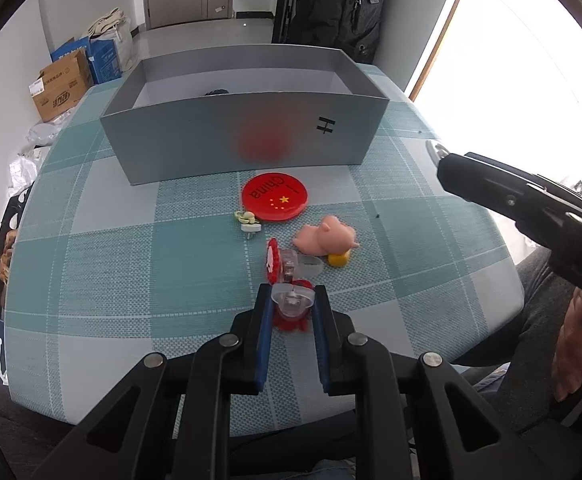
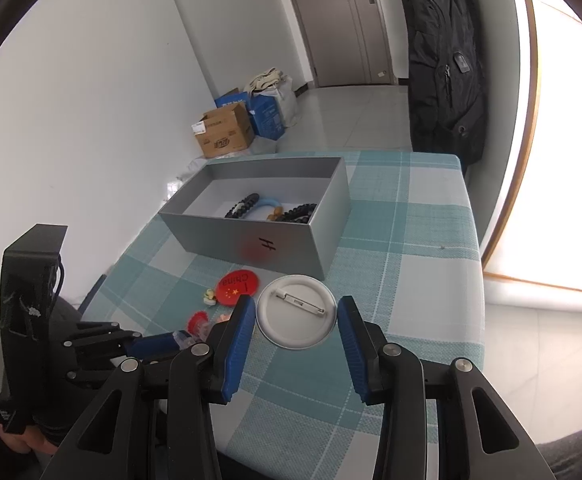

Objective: Organize jewelry
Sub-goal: 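Carry the white badge and red clip into the grey box and open both tools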

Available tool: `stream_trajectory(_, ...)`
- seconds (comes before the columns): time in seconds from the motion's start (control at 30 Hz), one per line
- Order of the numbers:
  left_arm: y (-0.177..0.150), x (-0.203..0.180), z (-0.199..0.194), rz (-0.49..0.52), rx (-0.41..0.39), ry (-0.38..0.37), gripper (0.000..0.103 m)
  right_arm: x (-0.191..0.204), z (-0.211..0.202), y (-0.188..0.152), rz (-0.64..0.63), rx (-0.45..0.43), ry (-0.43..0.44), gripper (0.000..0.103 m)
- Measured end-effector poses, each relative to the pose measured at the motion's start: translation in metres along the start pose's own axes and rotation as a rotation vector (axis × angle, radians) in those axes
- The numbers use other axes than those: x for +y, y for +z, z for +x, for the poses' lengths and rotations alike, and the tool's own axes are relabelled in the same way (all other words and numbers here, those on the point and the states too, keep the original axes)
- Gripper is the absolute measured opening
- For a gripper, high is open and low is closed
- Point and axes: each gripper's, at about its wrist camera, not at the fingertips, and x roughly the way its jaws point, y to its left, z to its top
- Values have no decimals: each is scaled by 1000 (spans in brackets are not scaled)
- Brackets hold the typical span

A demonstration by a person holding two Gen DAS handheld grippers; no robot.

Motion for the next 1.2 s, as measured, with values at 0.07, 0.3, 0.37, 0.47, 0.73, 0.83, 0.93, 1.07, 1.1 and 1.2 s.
stream_trajectory(0.07,1,0,-2,-2,-2,-12,14,0,0,0,2,1,-1,41)
stream_trajectory(0.3,3,0,-11,-31,-26,-59,14,-1,1,2,8,-4,-5,41)
stream_trajectory(0.37,5,2,-13,-47,-36,-70,14,-1,1,3,8,-9,-4,41)
stream_trajectory(0.47,8,5,-16,-70,-47,-99,14,0,2,5,14,-16,0,41)
stream_trajectory(0.73,16,6,-27,-87,-77,-149,14,5,8,20,30,-39,26,41)
stream_trajectory(0.83,21,12,-30,-111,-87,-158,14,6,12,26,45,-44,53,41)
stream_trajectory(0.93,32,22,-35,-139,-108,-182,14,5,12,34,59,-55,75,41)
stream_trajectory(1.07,51,34,-43,-185,-147,-241,14,6,12,48,71,-79,104,41)
stream_trajectory(1.1,55,36,-44,-192,-155,-256,14,6,12,52,68,-85,111,41)
stream_trajectory(1.2,67,44,-44,-223,-169,-304,14,5,14,62,67,-91,124,41)
